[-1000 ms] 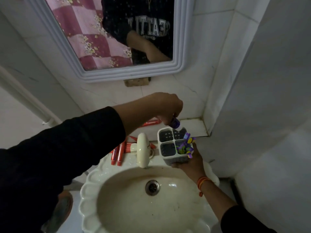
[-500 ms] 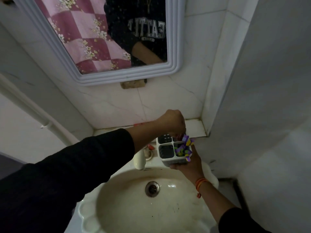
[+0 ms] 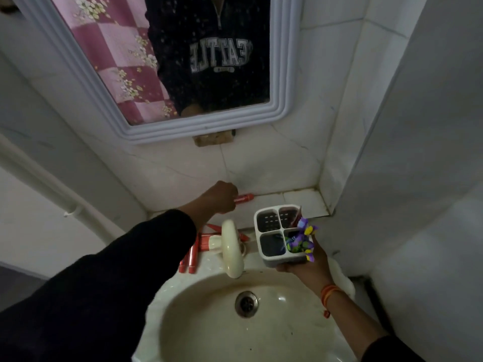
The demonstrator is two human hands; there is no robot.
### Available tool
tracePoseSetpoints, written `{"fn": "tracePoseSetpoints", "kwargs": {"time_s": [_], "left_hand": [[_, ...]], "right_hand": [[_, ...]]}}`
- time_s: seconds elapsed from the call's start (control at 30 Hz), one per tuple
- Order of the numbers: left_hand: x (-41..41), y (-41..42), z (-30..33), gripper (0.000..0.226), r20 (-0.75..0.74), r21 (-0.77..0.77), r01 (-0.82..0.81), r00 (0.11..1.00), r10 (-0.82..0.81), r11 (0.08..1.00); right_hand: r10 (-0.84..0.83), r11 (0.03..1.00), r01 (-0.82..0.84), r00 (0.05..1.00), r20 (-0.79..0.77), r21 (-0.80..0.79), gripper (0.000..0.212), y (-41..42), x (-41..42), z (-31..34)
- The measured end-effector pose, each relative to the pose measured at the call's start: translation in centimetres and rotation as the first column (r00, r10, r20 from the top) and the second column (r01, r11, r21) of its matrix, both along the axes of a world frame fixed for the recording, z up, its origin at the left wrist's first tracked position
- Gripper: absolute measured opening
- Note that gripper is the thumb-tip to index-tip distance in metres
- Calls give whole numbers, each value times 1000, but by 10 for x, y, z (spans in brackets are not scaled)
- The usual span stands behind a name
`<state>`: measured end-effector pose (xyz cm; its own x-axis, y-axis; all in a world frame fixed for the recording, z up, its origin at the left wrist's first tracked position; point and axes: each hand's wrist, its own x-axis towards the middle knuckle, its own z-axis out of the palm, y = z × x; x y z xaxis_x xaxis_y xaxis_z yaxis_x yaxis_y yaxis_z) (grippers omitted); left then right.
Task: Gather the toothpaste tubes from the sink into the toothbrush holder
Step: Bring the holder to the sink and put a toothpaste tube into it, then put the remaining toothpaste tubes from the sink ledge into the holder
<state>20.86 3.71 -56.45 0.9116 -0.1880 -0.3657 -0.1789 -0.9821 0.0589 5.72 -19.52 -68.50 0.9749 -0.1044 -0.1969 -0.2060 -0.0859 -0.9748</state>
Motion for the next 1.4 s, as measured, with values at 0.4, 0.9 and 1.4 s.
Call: {"fn": "tracePoseSetpoints", "kwargs": {"time_s": [0.4,0.9,1.4], "left_hand": [[-5,-6,-39,36,169,112,131,974,-149,985],[-51,-68,101,23,325,-360,265,934,-145,895],[-28,-3,63,30,-68,-240,83,992,-102,967]], "right_hand": [[-49,997,46,997,-52,-63,74,6,-1,7],[-134,984,128,990,-40,-122,76,15,-14,31],[-125,970,117,992,-25,-211,75,11,-7,4]]}}
